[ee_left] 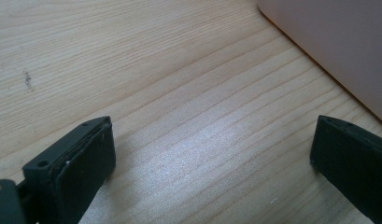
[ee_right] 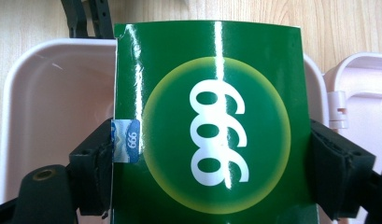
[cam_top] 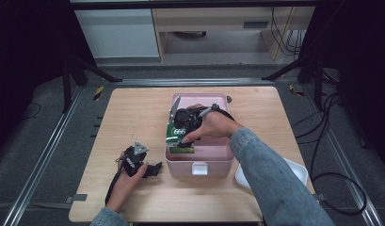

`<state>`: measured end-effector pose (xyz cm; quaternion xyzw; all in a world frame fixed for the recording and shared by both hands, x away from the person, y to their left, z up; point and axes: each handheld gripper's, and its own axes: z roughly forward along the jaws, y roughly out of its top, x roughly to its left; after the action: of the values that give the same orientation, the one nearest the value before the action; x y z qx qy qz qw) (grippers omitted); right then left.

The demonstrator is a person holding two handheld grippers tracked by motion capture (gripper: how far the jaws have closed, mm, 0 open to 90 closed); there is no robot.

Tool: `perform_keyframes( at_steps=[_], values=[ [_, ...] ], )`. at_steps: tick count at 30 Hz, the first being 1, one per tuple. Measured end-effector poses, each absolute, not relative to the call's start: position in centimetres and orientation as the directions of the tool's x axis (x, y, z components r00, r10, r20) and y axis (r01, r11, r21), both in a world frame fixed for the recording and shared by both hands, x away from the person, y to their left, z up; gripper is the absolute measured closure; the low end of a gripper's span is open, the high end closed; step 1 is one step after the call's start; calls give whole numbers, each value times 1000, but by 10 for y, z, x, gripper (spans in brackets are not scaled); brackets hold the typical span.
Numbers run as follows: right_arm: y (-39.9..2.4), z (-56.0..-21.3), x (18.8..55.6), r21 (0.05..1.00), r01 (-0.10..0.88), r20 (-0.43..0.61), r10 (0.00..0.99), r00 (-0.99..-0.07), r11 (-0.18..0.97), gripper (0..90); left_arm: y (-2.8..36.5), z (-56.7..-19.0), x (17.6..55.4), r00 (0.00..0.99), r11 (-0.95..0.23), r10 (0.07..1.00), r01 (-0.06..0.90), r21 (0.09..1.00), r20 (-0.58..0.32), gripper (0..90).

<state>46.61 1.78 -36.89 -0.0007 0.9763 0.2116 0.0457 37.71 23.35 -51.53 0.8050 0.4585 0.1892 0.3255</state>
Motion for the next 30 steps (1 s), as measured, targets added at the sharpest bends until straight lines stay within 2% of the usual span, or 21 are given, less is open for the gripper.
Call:
perform_keyframes(
  at_steps=[30],
  values=[
    [17,-395,463,420,5,-83,44,-996,908,171,233,-515,377,509,-370,860,615,697,7,0]
  ],
)
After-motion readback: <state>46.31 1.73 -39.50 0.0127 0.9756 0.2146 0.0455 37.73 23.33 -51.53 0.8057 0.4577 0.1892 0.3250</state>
